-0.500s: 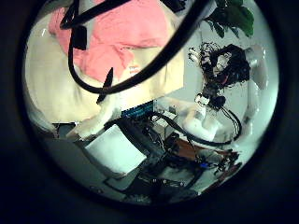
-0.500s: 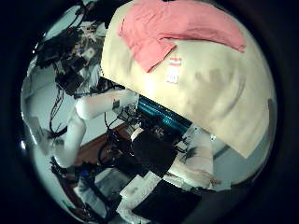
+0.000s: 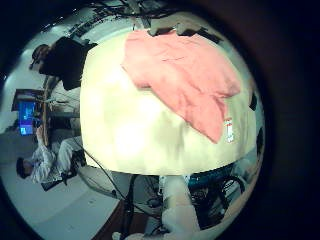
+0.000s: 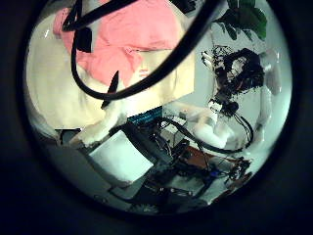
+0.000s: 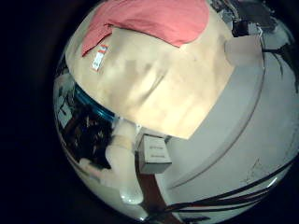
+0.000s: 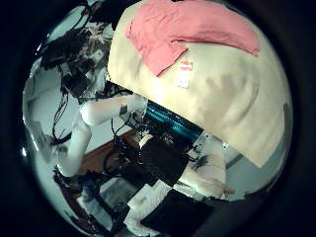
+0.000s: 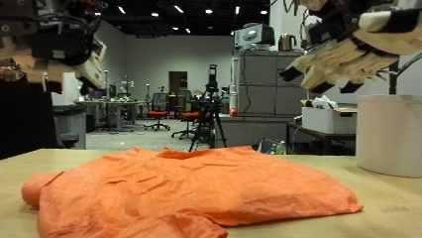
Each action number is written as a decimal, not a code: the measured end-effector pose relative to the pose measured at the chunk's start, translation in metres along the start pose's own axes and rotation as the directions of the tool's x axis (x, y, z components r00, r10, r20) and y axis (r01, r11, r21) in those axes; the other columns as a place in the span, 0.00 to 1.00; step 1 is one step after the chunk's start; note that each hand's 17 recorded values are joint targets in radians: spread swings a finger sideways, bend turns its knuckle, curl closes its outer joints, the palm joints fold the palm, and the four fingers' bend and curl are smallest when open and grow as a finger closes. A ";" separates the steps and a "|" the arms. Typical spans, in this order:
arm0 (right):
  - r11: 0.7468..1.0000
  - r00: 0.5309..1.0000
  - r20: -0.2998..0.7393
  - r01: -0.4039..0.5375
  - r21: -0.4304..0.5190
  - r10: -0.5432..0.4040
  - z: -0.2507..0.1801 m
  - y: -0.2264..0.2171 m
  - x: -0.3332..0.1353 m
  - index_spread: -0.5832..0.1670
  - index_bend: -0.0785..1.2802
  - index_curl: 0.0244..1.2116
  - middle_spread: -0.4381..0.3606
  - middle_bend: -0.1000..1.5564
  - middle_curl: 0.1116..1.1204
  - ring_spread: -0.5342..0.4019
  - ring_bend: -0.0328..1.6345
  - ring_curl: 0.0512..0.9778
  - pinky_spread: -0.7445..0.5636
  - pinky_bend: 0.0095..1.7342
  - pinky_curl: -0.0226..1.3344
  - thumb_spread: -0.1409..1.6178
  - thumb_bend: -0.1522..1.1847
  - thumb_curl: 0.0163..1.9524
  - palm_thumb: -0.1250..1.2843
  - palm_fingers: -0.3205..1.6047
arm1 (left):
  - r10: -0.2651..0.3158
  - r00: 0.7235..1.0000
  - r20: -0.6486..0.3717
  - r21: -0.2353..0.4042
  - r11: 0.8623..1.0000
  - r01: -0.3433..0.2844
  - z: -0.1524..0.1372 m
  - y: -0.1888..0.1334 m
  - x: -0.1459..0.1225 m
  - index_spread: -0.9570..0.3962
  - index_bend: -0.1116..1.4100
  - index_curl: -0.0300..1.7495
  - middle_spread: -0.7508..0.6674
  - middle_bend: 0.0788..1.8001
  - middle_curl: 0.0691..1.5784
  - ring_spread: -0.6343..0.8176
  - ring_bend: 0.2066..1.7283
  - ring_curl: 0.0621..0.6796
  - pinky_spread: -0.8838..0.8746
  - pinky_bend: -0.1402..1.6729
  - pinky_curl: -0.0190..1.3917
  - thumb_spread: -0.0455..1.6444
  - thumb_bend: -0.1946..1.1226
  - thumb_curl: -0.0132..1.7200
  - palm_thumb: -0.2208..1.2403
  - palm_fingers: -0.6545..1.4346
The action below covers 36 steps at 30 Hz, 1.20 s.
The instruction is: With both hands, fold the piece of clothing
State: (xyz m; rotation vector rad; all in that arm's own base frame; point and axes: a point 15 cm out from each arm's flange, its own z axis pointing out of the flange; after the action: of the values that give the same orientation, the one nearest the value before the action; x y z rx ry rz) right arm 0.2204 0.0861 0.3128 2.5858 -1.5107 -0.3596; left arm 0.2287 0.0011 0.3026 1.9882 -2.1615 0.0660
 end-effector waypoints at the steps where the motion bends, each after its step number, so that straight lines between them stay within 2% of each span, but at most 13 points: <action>1: 1.000 1.000 0.000 0.000 0.000 0.000 0.000 0.000 0.000 0.35 0.18 0.24 0.62 0.20 0.26 0.73 0.27 0.20 0.84 0.11 0.21 0.76 0.10 0.10 0.30 0.38 | 0.001 1.000 -0.001 -0.008 1.000 -0.001 0.002 0.000 0.001 0.49 0.59 0.35 0.52 0.20 0.21 0.67 0.11 0.24 0.70 0.18 0.12 0.64 0.13 0.24 0.51 0.51; 2: 1.000 1.000 0.000 0.000 0.000 0.000 0.000 0.000 0.000 0.35 0.18 0.24 0.62 0.20 0.26 0.73 0.28 0.20 0.84 0.11 0.21 0.76 0.10 0.10 0.30 0.38 | 0.002 1.000 -0.002 -0.015 1.000 -0.002 0.004 -0.001 0.002 0.49 0.59 0.35 0.51 0.19 0.21 0.66 0.12 0.25 0.69 0.18 0.12 0.64 0.13 0.24 0.51 0.50; 3: 1.000 1.000 0.001 -0.001 -0.002 0.001 0.001 0.000 0.000 0.35 0.18 0.24 0.62 0.20 0.26 0.73 0.28 0.20 0.84 0.11 0.21 0.76 0.10 0.10 0.30 0.38 | 0.003 1.000 -0.003 -0.023 1.000 -0.003 0.006 -0.001 0.004 0.50 0.53 0.33 0.54 0.20 0.22 0.65 0.13 0.26 0.70 0.18 0.13 0.64 0.13 0.24 0.51 0.48; 6: 1.000 1.000 0.000 -0.007 -0.005 0.007 0.001 0.000 0.002 0.35 0.18 0.24 0.62 0.20 0.26 0.73 0.28 0.20 0.84 0.11 0.21 0.76 0.10 0.10 0.30 0.38 | -0.009 1.000 -0.004 -0.052 0.999 0.008 0.015 0.000 0.012 0.53 0.47 0.32 0.55 0.22 0.22 0.66 0.13 0.27 0.71 0.18 0.13 0.64 0.13 0.24 0.51 0.47; 8: 1.000 1.000 0.001 -0.015 -0.010 0.015 0.003 -0.001 0.004 0.35 0.18 0.24 0.62 0.20 0.26 0.73 0.28 0.20 0.84 0.11 0.21 0.76 0.10 0.10 0.30 0.38 | 0.002 1.000 -0.002 -0.070 0.998 -0.002 0.022 0.002 0.021 0.58 0.34 0.29 0.55 0.22 0.22 0.67 0.17 0.29 0.72 0.20 0.15 0.65 0.12 0.23 0.49 0.44; 12: 0.999 1.000 0.004 -0.028 -0.020 0.028 0.004 0.000 0.007 0.35 0.19 0.24 0.62 0.20 0.26 0.73 0.28 0.19 0.84 0.11 0.22 0.76 0.10 0.10 0.30 0.38 | 0.096 0.995 0.032 -0.069 0.993 -0.094 0.047 -0.011 0.042 0.64 0.22 0.26 0.60 0.14 0.20 0.66 0.20 0.30 0.68 0.25 0.18 0.64 0.12 0.22 0.44 0.42; 15: 0.999 0.999 0.006 -0.033 -0.031 0.033 0.006 -0.001 0.009 0.35 0.19 0.24 0.63 0.20 0.26 0.74 0.28 0.19 0.84 0.12 0.22 0.76 0.10 0.10 0.30 0.38 | 0.161 0.982 0.099 -0.127 0.981 -0.148 0.072 -0.017 0.042 0.68 0.17 0.24 0.62 0.11 0.19 0.66 0.22 0.30 0.68 0.26 0.19 0.64 0.11 0.21 0.40 0.40; 18: 0.999 0.999 0.006 -0.040 -0.027 0.040 0.004 -0.002 0.011 0.35 0.19 0.24 0.63 0.20 0.26 0.74 0.28 0.19 0.84 0.11 0.21 0.76 0.10 0.10 0.30 0.38 | 0.231 0.958 0.168 -0.204 0.959 -0.195 0.093 -0.018 0.041 0.71 0.18 0.23 0.64 0.10 0.18 0.67 0.20 0.29 0.69 0.26 0.20 0.63 0.12 0.20 0.37 0.38; 20: 0.998 0.999 0.008 -0.047 -0.030 0.048 0.003 -0.003 0.013 0.35 0.19 0.24 0.64 0.20 0.26 0.75 0.29 0.19 0.84 0.11 0.21 0.76 0.10 0.10 0.30 0.39 | 0.269 0.946 0.182 -0.229 0.947 -0.225 0.107 -0.021 0.046 0.71 0.18 0.23 0.64 0.10 0.18 0.68 0.19 0.28 0.70 0.25 0.20 0.62 0.12 0.19 0.36 0.38; 30: 0.992 0.996 -0.002 -0.091 -0.086 0.091 -0.004 0.009 0.028 0.35 0.19 0.24 0.65 0.21 0.26 0.80 0.29 0.18 0.85 0.11 0.21 0.76 0.10 0.11 0.31 0.38 | 0.371 0.910 0.188 -0.338 0.894 -0.295 0.160 -0.029 0.055 0.75 0.17 0.20 0.70 0.08 0.18 0.73 0.17 0.25 0.73 0.24 0.21 0.61 0.13 0.19 0.34 0.34; 36: 0.991 0.996 -0.008 -0.094 -0.097 0.094 -0.005 0.016 0.028 0.35 0.19 0.25 0.65 0.21 0.26 0.81 0.28 0.17 0.84 0.11 0.21 0.76 0.10 0.11 0.31 0.38 | 0.385 0.889 0.247 -0.367 0.886 -0.282 0.173 -0.033 0.044 0.78 0.17 0.19 0.72 0.08 0.18 0.75 0.17 0.24 0.75 0.24 0.22 0.61 0.13 0.18 0.33 0.33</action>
State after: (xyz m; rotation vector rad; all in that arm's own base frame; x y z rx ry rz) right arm 0.2213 0.0537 0.3174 2.4308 -1.5667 -0.4075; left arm 0.2380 -0.0747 0.1377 1.5027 -2.4971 -0.5565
